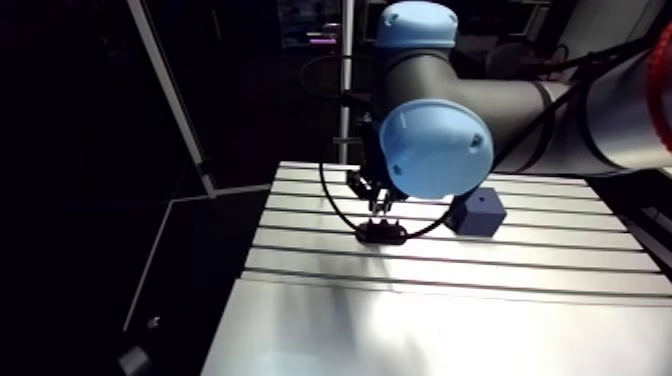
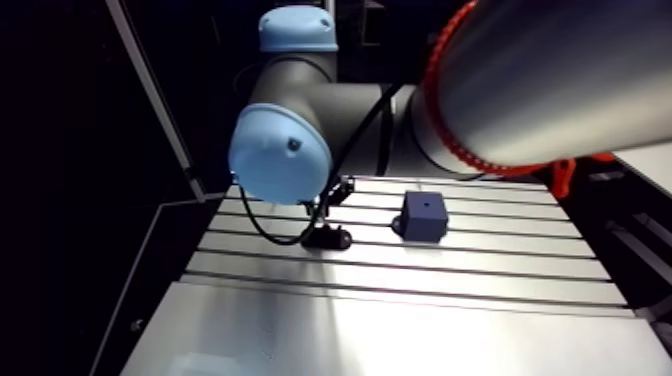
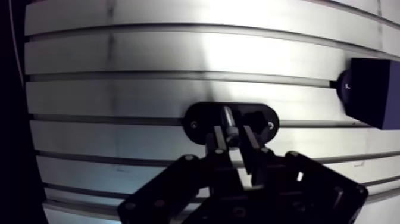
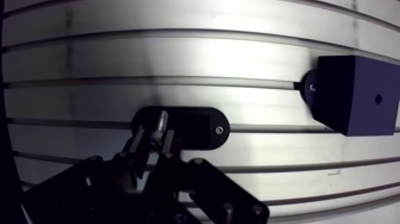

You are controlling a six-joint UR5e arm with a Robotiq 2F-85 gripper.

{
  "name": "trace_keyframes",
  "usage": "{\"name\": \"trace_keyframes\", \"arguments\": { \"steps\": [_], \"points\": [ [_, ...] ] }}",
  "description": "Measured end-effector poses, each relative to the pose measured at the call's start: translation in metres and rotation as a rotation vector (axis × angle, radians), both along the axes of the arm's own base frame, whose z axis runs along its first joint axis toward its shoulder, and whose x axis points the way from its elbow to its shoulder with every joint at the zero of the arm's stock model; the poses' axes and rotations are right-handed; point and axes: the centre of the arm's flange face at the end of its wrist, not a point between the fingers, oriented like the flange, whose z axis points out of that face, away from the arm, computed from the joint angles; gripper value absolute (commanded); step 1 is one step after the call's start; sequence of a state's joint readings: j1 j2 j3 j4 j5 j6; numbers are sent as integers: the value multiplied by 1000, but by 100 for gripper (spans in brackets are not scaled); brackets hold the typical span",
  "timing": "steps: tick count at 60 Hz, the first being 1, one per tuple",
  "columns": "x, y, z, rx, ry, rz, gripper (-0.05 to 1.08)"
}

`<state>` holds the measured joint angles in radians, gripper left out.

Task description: Pick up the M10 bolt and insert it into the hole until fully seated.

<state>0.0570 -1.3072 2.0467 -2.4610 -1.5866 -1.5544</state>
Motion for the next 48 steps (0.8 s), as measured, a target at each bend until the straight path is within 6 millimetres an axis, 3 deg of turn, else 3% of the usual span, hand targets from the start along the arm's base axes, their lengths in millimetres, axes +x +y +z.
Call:
{"name": "trace_keyframes", "arguments": {
  "steps": [13, 23, 48],
  "points": [
    [-7, 3, 32, 13, 1, -4, 107],
    [-16, 12, 61, 19, -22, -20, 108],
    [-43, 61, 121, 20, -128, -76, 108]
  ]
}}
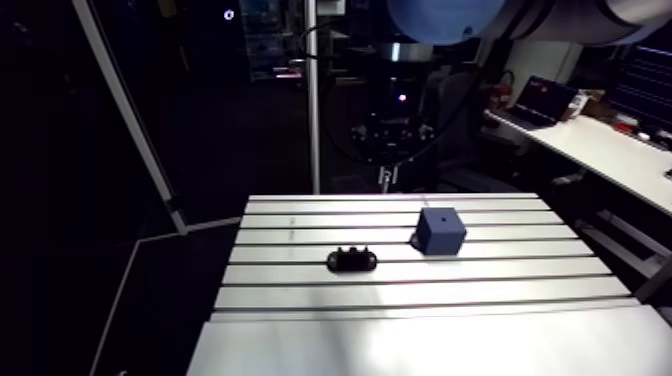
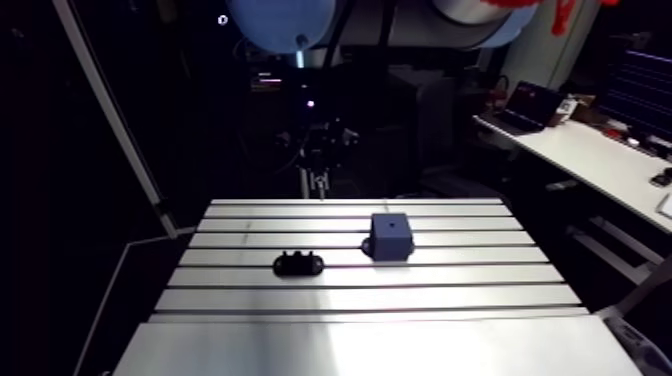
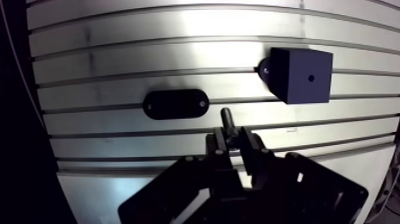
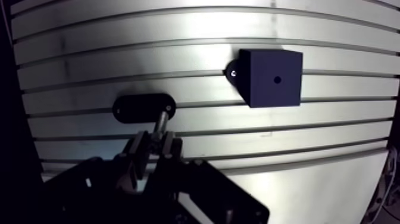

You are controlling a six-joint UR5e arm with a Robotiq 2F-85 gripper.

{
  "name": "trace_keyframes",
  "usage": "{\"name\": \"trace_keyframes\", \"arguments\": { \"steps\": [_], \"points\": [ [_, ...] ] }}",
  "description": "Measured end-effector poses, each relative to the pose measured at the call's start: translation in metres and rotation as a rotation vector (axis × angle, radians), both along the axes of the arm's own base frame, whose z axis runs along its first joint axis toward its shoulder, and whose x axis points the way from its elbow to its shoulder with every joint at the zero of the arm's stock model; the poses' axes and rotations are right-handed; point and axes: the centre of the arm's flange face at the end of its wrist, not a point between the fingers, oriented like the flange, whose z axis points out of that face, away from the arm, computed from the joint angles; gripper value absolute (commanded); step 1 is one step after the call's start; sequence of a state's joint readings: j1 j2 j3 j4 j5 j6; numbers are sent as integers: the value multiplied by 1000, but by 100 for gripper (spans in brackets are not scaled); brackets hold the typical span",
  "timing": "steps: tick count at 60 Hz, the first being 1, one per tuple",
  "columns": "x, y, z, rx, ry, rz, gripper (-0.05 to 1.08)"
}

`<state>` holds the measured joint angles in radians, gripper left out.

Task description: Pick up the M10 bolt and insert it into the hole until fully seated.

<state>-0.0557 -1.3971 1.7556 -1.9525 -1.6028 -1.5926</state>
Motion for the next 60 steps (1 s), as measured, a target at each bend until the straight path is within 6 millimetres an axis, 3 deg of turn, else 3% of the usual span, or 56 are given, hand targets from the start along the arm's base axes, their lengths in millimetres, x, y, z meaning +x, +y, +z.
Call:
{"name": "trace_keyframes", "arguments": {
  "steps": [38, 48, 60],
  "points": [
    [-42, 95, 66, -36, -88, -22, 108],
    [-42, 111, 71, -53, -115, -26, 108],
    [-41, 118, 69, -64, -147, -29, 108]
  ]
}}
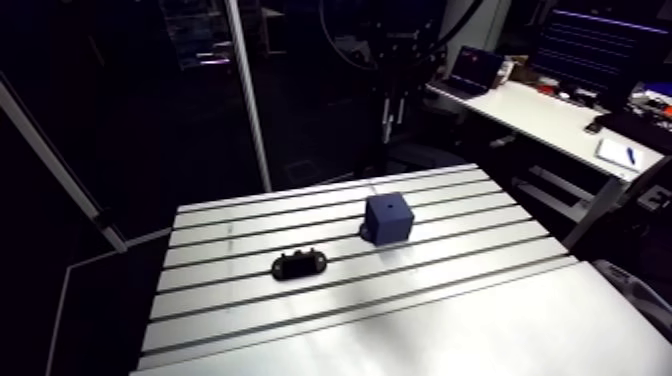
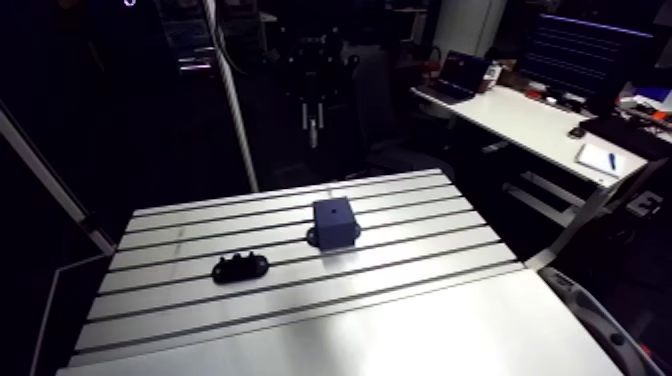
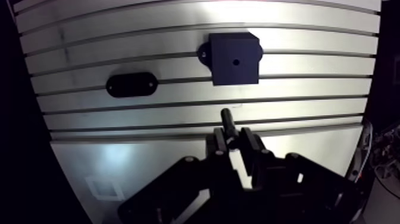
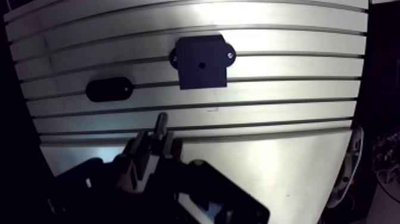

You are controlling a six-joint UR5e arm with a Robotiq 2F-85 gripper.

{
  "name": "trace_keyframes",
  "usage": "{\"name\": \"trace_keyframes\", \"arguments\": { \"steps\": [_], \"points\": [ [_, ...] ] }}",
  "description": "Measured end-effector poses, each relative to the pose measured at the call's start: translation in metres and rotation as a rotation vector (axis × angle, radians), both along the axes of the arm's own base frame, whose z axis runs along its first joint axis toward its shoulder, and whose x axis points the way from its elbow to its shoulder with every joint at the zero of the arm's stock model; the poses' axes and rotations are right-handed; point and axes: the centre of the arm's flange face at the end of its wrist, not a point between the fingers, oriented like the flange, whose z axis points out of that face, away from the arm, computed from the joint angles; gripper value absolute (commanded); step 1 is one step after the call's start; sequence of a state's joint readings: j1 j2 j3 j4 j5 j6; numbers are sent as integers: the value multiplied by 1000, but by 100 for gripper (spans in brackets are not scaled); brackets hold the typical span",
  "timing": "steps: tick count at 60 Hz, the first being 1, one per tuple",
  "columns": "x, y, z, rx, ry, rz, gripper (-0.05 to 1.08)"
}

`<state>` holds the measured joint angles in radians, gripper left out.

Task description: Pick up the M10 bolt and insert it into the hole until fully seated.

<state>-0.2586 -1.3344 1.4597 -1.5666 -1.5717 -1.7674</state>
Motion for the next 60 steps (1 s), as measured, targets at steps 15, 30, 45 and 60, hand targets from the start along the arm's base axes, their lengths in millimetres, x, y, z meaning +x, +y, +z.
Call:
{"name": "trace_keyframes", "arguments": {
  "steps": [15, 30, 45, 60],
  "points": [
    [-5, 14, -14, 3, -3, -19, 108],
    [-12, 25, -31, 10, 9, -31, 108],
    [-16, 28, -46, 7, -9, -31, 108],
    [-20, 30, -61, 7, -36, -31, 108]
  ]
}}
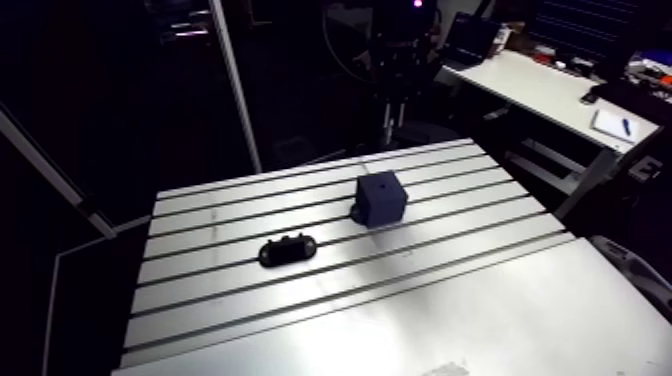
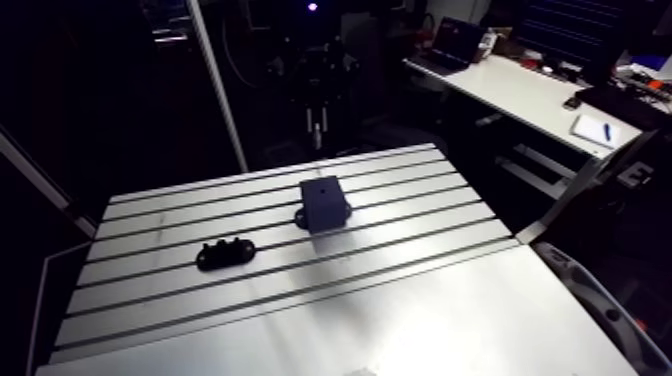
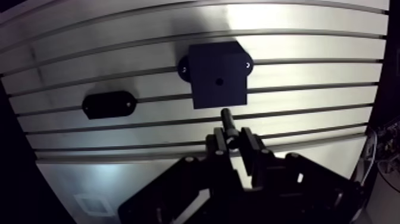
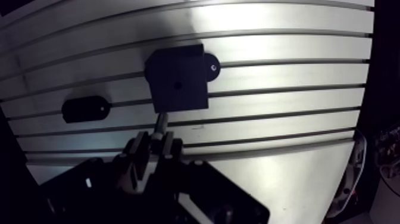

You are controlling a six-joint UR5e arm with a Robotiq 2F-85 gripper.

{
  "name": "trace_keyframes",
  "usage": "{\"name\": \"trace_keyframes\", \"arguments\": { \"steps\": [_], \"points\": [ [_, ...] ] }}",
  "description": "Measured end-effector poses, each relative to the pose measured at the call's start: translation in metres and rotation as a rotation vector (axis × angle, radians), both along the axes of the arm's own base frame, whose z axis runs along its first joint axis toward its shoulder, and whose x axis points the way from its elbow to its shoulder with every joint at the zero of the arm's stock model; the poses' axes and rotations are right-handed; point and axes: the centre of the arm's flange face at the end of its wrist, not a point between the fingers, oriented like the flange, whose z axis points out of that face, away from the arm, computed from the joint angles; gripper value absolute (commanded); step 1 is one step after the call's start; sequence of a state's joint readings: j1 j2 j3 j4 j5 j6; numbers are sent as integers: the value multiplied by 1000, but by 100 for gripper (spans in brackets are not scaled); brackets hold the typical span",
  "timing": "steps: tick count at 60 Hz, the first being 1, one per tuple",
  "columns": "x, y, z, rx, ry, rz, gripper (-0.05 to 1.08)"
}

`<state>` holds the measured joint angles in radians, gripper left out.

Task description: Pick up the M10 bolt and insert it into the hole until fully seated.

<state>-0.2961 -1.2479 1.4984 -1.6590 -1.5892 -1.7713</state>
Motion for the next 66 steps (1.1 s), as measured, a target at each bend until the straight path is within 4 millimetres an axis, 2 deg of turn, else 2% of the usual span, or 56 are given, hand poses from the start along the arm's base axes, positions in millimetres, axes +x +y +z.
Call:
{"name": "trace_keyframes", "arguments": {
  "steps": [66],
  "points": [
    [5, 3, -26, -9, -40, -13, 108]
  ]
}}
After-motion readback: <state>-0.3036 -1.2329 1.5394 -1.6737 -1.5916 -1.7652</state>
